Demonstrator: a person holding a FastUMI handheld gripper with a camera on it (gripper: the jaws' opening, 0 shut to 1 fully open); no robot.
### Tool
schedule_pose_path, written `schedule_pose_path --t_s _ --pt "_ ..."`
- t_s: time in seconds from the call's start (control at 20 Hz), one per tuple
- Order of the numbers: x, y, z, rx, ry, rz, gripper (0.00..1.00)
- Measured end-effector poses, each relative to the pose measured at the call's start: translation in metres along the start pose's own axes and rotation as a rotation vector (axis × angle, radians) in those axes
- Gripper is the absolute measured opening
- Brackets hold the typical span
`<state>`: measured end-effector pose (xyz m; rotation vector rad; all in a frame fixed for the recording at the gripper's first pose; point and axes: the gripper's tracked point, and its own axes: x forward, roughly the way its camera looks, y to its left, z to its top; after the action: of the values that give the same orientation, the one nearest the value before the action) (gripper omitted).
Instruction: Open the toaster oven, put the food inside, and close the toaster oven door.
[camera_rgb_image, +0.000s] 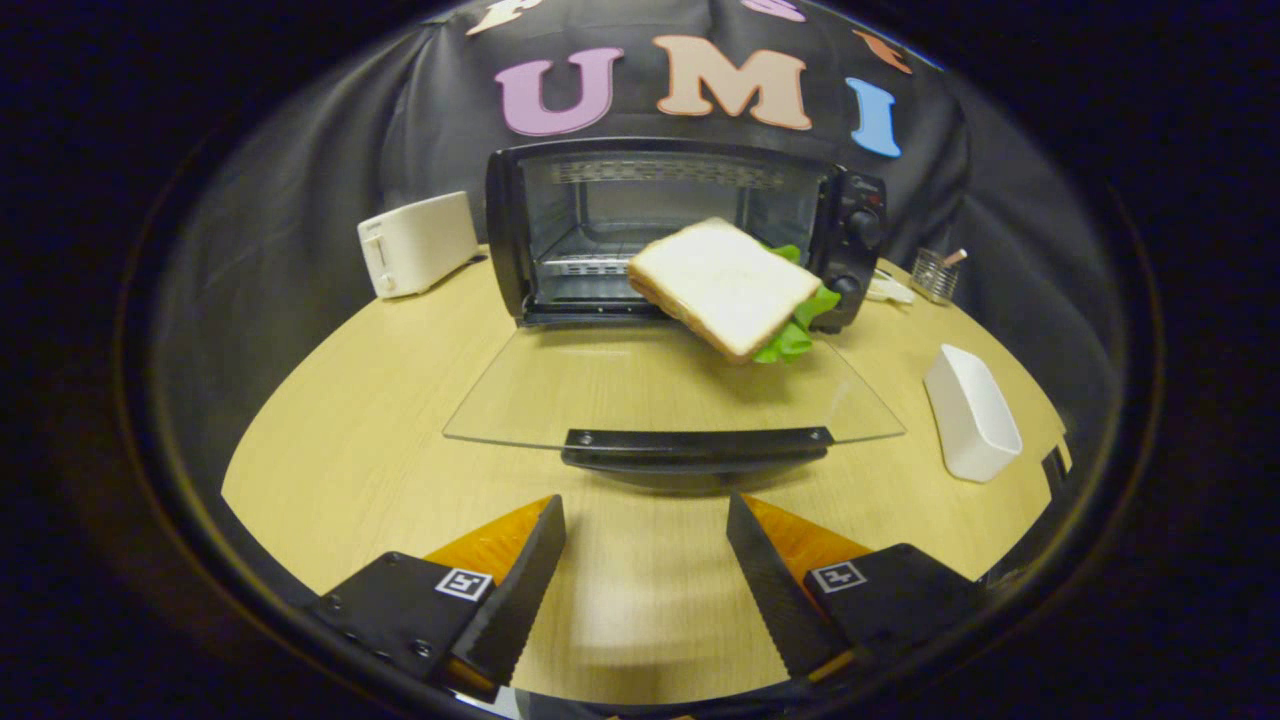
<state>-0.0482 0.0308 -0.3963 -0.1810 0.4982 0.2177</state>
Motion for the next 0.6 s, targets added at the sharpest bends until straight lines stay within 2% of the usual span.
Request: schedule_pose_path --t_s 0.3,0.6 --pt "0.005 -0.002 0.001 -0.073 -0.010 -0.036 0.99" --pt "-0.011 -0.006 0.021 -0.056 -0.073 -0.028 0.99"
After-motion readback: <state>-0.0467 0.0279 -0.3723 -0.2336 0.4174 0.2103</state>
